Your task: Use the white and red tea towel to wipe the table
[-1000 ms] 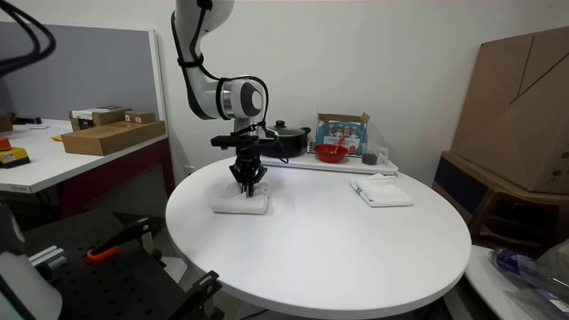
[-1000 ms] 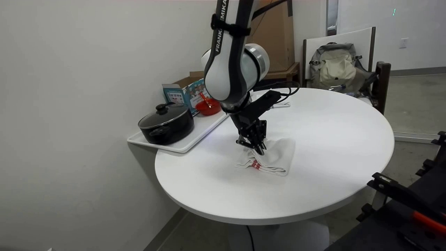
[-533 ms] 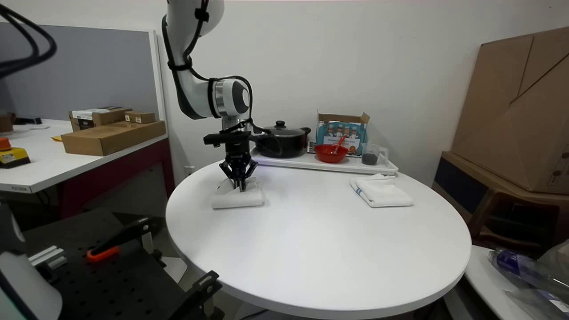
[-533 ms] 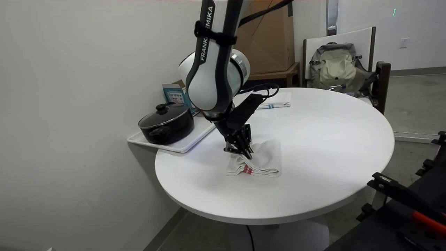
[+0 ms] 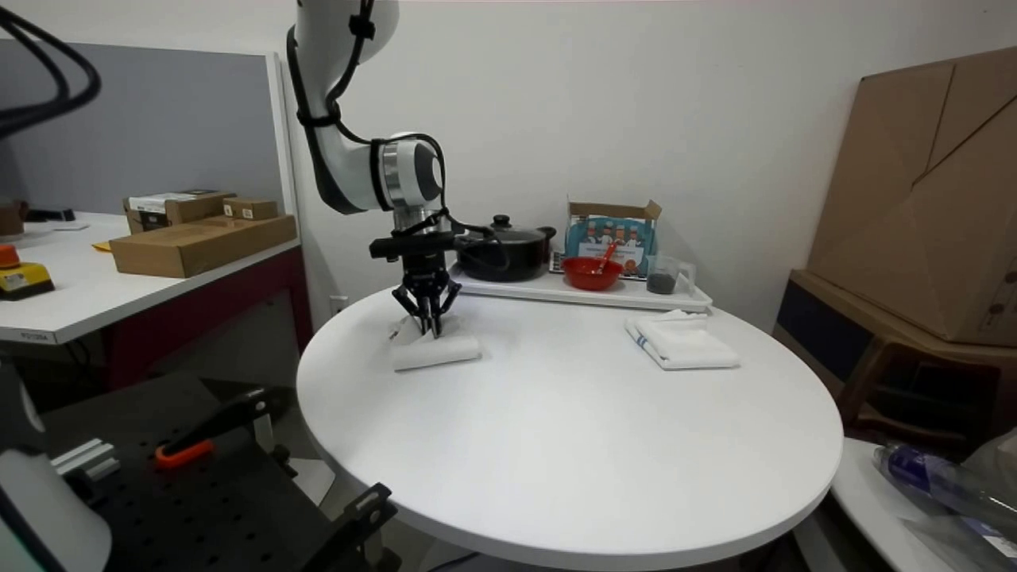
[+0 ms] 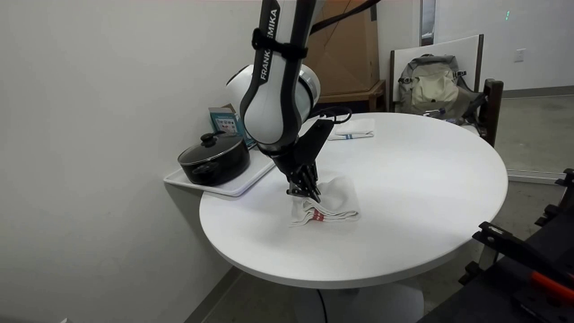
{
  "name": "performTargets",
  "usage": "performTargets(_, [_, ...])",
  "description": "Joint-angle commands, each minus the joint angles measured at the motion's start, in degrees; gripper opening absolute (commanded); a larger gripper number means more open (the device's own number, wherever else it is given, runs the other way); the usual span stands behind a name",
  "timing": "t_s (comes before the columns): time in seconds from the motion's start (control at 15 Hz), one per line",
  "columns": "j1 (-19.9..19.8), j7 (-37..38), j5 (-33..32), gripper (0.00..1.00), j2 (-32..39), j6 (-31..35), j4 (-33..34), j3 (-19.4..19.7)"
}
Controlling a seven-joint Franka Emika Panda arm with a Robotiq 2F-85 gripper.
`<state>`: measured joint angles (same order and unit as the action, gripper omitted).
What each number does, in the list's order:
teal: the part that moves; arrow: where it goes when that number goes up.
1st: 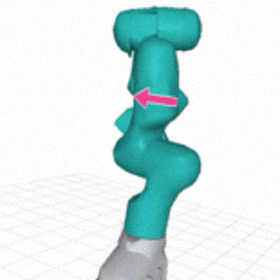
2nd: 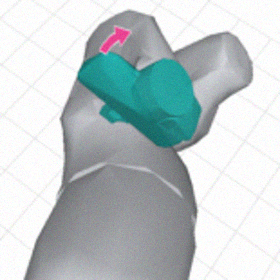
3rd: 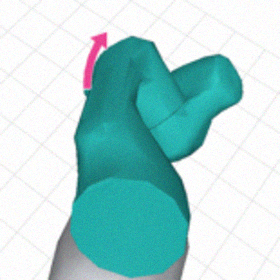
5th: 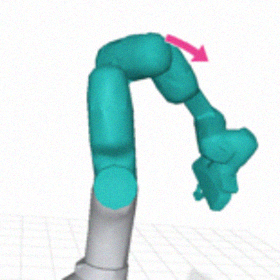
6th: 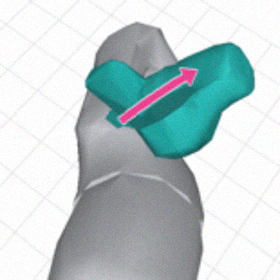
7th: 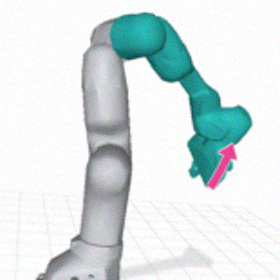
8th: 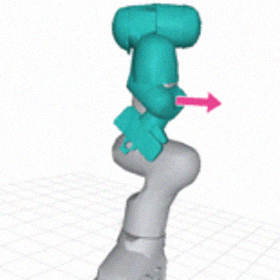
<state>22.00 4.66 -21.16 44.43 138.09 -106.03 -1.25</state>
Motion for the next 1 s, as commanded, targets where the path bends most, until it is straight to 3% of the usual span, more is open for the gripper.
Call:
performTargets(0.0, [-0.8,-0.4,-0.3,0.08,0.0,0.0,0.0,-0.3])
performTargets(0.47, [-3.3,-2.8,-0.6,0.05,-0.9,-0.4,-0.5,0.7])
performTargets(0.93, [-6.7,-13.0,-1.0,0.05,3.9,0.5,9.2,-0.7])
